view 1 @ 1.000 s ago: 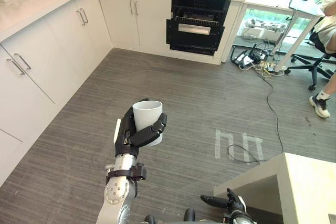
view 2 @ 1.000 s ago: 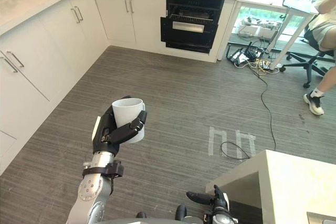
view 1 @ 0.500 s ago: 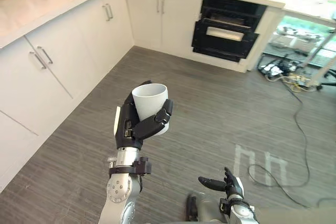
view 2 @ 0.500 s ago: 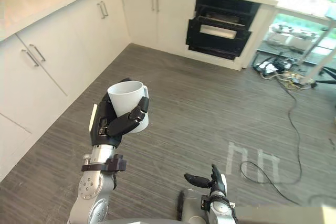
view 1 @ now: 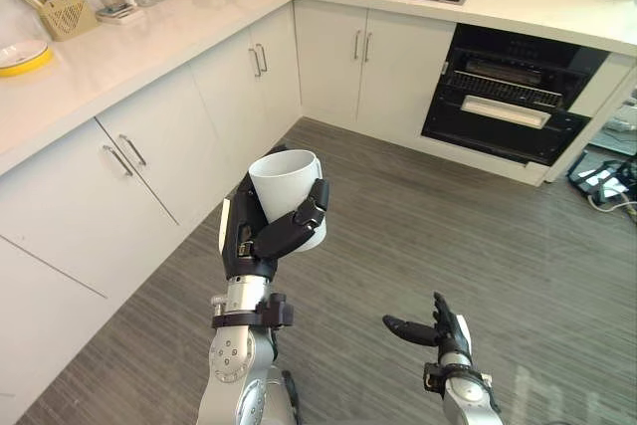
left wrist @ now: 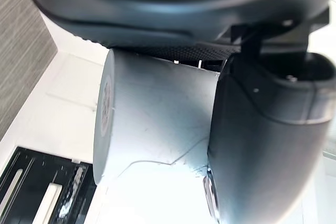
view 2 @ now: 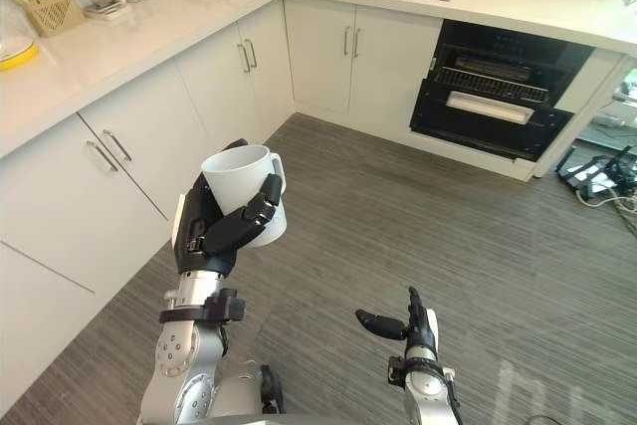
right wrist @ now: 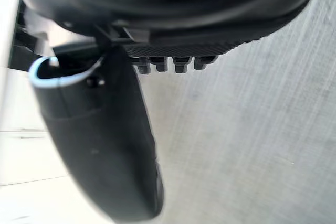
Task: Walk over to the sink, pick up the cup, carry it to the dishwasher, place the cup inside the dishwasher, then close the dishwasher door
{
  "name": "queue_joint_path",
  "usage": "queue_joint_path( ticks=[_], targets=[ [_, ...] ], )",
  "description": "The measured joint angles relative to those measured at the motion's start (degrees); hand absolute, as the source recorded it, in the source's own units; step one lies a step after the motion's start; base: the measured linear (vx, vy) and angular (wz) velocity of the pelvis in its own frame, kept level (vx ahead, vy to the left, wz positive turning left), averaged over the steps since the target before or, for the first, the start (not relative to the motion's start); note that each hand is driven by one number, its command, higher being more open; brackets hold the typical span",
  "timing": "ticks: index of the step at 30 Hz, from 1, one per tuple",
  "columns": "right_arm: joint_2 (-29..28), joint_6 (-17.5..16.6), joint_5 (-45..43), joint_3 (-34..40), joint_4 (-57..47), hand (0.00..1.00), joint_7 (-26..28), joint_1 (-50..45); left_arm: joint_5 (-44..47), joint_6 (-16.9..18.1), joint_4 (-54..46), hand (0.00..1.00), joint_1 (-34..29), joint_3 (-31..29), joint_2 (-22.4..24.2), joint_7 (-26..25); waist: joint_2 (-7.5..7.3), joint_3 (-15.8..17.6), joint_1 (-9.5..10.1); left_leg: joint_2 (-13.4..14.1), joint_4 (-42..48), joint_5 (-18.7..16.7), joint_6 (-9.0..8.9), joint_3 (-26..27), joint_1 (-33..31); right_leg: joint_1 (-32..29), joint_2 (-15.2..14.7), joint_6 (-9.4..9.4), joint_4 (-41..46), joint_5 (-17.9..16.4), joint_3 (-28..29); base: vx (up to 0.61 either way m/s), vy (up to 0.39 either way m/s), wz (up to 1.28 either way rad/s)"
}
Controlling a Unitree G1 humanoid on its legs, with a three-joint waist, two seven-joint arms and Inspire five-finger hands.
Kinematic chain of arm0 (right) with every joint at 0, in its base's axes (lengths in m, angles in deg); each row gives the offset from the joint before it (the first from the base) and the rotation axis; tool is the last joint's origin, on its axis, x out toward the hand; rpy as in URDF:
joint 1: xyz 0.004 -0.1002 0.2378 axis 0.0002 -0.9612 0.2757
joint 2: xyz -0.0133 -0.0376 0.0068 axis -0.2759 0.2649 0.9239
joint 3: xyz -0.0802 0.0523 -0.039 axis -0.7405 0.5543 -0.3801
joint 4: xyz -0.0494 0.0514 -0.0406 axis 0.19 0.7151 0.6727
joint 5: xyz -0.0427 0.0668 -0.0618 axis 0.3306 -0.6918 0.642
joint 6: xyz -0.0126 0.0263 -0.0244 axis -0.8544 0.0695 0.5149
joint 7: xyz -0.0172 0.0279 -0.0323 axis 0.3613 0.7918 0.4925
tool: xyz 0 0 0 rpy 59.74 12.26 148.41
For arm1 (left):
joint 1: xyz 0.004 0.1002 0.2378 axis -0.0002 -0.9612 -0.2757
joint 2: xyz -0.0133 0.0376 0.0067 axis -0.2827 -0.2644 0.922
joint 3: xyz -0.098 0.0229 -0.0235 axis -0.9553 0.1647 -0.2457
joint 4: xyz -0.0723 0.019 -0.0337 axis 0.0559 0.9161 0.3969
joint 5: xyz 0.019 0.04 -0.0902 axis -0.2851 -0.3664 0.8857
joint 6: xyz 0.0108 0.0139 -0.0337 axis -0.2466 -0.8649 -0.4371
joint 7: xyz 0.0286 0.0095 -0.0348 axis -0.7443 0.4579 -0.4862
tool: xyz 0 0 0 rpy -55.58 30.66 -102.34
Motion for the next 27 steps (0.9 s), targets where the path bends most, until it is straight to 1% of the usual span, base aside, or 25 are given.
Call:
queue_joint_path(
  ticks=[1,2,3,5,6,7,8,9,10,11,12,13,14,15,16,17,18,19,20,21,22,23,24,26,27],
  targets=[
    [0.0,0.0,0.0,0.0,0.8,1.00,0.0,0.0,0.4,-0.2,0.6,0.00,0.2,-0.3,-0.2,-0.2,-0.28,0.3,-0.04,-0.7,1.5,-1.2,1.08,0.1,-0.6,-0.2,-0.3,-0.03,-0.1,0.2,-0.7,0.37,0.213,0.27],
    [0.0,0.2,0.0,0.2,1.2,1.00,0.1,0.1,0.4,-0.5,0.7,0.00,-0.1,-0.4,-0.6,-0.3,-0.20,0.3,0.12,-0.7,4.5,-3.2,1.67,0.2,-1.3,0.5,-0.6,0.65,-0.7,0.8,0.3,0.32,0.176,-0.08],
    [-0.1,0.4,0.0,0.1,1.2,1.00,0.2,-0.2,0.4,-0.7,0.7,0.00,-0.5,-0.2,-1.4,-0.3,-0.20,0.3,0.42,-0.5,7.9,-6.3,1.96,0.3,-1.5,1.1,-1.0,0.85,-0.1,1.0,2.2,0.34,0.194,-0.32],
    [-0.1,0.4,0.1,0.2,1.0,1.00,0.2,-0.3,0.4,-0.9,0.6,0.00,-0.6,0.6,-2.2,-0.3,-0.25,0.4,0.93,-0.1,8.1,-9.2,1.62,2.1,0.5,-0.6,-1.6,1.50,5.2,1.4,4.3,0.32,0.224,-0.50],
    [-0.2,0.3,0.1,0.3,0.4,1.00,0.2,-0.2,0.4,-1.0,0.2,0.00,-0.7,1.4,-3.1,-0.2,-0.38,0.4,0.93,-0.2,6.8,-10.5,1.54,3.5,2.9,-5.1,-2.7,1.83,15.0,1.6,5.6,0.29,0.203,-0.55],
    [-0.4,0.3,0.1,0.3,-0.3,1.00,0.2,-0.3,0.4,-1.1,-0.3,0.00,-0.8,2.2,-4.1,-0.1,-0.96,0.6,0.79,-1.0,4.9,-11.1,1.60,4.7,5.6,-9.5,-4.1,1.64,25.2,3.3,6.5,0.29,0.142,-0.58],
    [-0.8,0.4,0.2,0.3,-0.4,1.00,0.2,-0.3,0.3,-1.3,-1.0,0.00,-1.2,2.8,-5.0,-0.1,-1.58,0.7,0.05,-2.2,2.5,-12.2,2.11,6.0,9.7,-15.3,-5.5,1.02,37.8,5.1,8.0,0.30,0.070,-0.37],
    [-1.4,0.4,0.2,0.2,-0.9,1.00,0.2,-0.7,0.3,-1.5,-2.0,0.00,-1.6,3.3,-5.0,-0.1,-1.34,0.9,-0.82,-2.5,0.9,-13.3,2.46,6.5,13.5,-19.4,-5.1,-0.08,45.8,3.3,7.8,0.32,0.057,-0.27],
    [-1.8,0.4,0.2,0.2,-1.4,1.00,0.2,-1.2,0.3,-1.4,-2.5,0.00,-1.6,3.7,-5.0,-0.1,-1.21,0.9,-1.10,-2.5,-0.2,-13.7,2.34,6.7,15.3,-21.5,-4.6,-0.77,47.8,2.2,7.0,0.34,0.029,-0.13],
    [-2.5,0.4,0.3,0.0,-1.9,1.00,0.3,-1.6,0.3,-1.4,-3.7,0.00,-1.6,4.2,-5.0,-0.1,-1.15,0.9,-1.57,-2.5,-1.7,-14.0,2.07,7.0,17.5,-24.3,-3.8,-2.13,48.6,1.2,5.2,0.36,0.013,-0.06],
    [-3.5,0.4,0.9,0.0,-2.2,1.00,0.3,-1.7,0.3,-1.0,-5.0,0.00,-1.3,4.8,-5.0,0.1,-1.04,0.9,-2.00,-2.4,-3.6,-14.5,1.46,7.1,20.0,-28.3,-2.8,-3.76,47.5,-0.1,2.6,0.48,-0.012,-0.06],
    [-4.1,0.4,1.4,0.0,-2.4,1.00,0.4,-1.7,0.3,-0.4,-5.3,0.00,-0.8,5.1,-4.7,0.2,-1.00,0.9,-2.22,-2.0,-4.9,-15.1,0.71,7.3,22.2,-31.7,-1.8,-4.73,44.9,-0.9,-0.2,0.43,-0.031,-0.06],
    [-4.2,0.4,1.4,-0.1,-2.5,1.00,0.4,-1.7,0.3,-0.2,-5.2,0.00,-0.7,5.6,-4.6,0.2,-0.79,0.9,-2.32,-1.7,-5.7,-15.4,0.10,7.6,23.5,-33.0,-1.0,-4.78,42.2,-0.9,-1.6,0.48,-0.047,-0.11],
    [-4.3,0.4,1.4,-0.4,-2.5,1.00,0.6,-1.9,0.3,-0.1,-5.1,0.00,-0.7,5.7,-4.5,0.1,-0.58,0.5,-2.47,-1.2,-7.5,-15.5,-1.47,8.0,25.9,-34.9,0.7,-4.98,35.8,-0.6,-3.7,0.50,-0.064,-0.01],
    [-4.0,0.4,1.4,-1.1,-2.5,1.00,0.6,-1.9,0.3,0.1,-4.6,0.00,-0.7,5.7,-4.3,0.1,-0.81,0.1,-3.22,-1.3,-9.2,-16.0,-2.67,7.9,28.0,-36.2,2.6,-5.20,29.0,0.7,-4.4,0.52,-0.078,0.06],
    [-3.8,0.4,1.4,-1.1,-2.5,1.00,0.6,-1.9,0.3,0.1,-4.2,0.00,-0.6,5.7,-4.2,0.0,-1.01,0.0,-3.43,-1.5,-9.6,-16.3,-3.30,7.7,29.1,-36.4,3.5,-5.55,25.4,2.7,-4.4,0.58,-0.102,0.27],
    [-3.1,0.4,1.4,-1.1,-2.3,1.00,0.6,-2.5,0.3,0.1,-2.6,0.00,-0.6,6.0,-3.8,0.0,-1.42,-0.5,-3.99,-1.8,-10.3,-17.1,-4.66,6.6,31.5,-35.9,4.8,-8.07,22.5,10.3,-2.7,0.64,-0.101,0.18],
    [-2.2,0.5,1.4,-1.1,-2.0,1.00,0.6,-2.5,0.3,-0.2,-1.0,0.00,-0.5,6.0,-2.7,0.0,0.46,-0.9,-3.89,-0.6,-10.3,-17.5,-5.16,6.1,32.3,-35.4,5.4,-8.50,23.6,9.5,-4.1,0.65,-0.090,0.12],
    [-0.8,0.8,1.4,-1.1,-2.1,1.00,0.5,-2.4,0.3,-0.9,0.7,0.00,-0.6,6.1,-1.5,0.0,2.69,-1.7,-3.76,1.3,-9.1,-16.8,-5.80,5.1,32.4,-34.4,6.7,-9.52,23.9,7.7,-5.1,0.63,-0.086,-0.03],
    [-0.4,0.9,1.4,-1.1,-2.2,1.00,0.6,-2.4,0.3,-1.4,1.5,0.00,-0.2,5.9,-0.6,-0.1,2.83,-1.5,-3.76,1.9,-6.6,-15.1,-6.06,4.4,32.2,-33.0,7.0,-9.82,23.9,6.5,-5.4,0.70,-0.145,0.14],
    [-0.4,1.0,1.4,-1.1,-3.2,1.00,0.5,-2.9,0.3,-2.3,3.1,0.00,0.1,5.8,0.6,0.0,2.84,-1.4,-3.87,3.5,1.9,-10.5,-5.72,1.7,30.5,-28.4,7.5,-10.44,21.9,5.7,-6.4,0.68,-0.159,0.22],
    [-0.4,1.0,1.4,-1.1,-4.1,1.00,0.5,-3.8,0.3,-2.6,3.2,0.00,-0.1,5.8,0.9,0.0,2.82,-1.3,-3.83,4.3,6.9,-7.6,-5.49,0.3,29.3,-25.6,7.8,-10.49,20.5,5.5,-6.6,0.62,-0.148,0.34],
    [-0.4,0.7,1.3,-1.1,-6.4,1.00,0.4,-5.6,0.3,-2.6,2.8,0.00,-0.4,6.2,1.0,0.3,2.81,-1.2,-3.31,6.0,18.5,-5.1,-5.56,-2.2,25.8,-20.0,8.4,-10.64,16.9,4.9,-6.5,0.37,-0.058,0.21],
    [-0.5,0.3,1.1,-1.1,-8.3,1.00,0.1,-6.3,0.3,-2.1,1.3,0.00,-0.4,6.2,1.0,0.7,2.71,-1.3,-2.20,8.5,32.2,-6.2,-4.47,-2.7,18.8,-14.0,9.3,-9.57,12.1,3.4,-5.8,0.38,-0.003,0.01],
    [-0.5,-0.2,1.1,-1.0,-8.9,1.00,0.0,-6.2,0.4,-2.0,0.2,0.00,-0.4,6.0,1.0,0.9,2.95,-1.4,-1.28,9.7,35.5,-8.2,-3.39,-2.6,14.3,-11.6,9.9,-8.58,9.7,2.6,-4.9,0.32,0.039,-0.16]
  ],
)
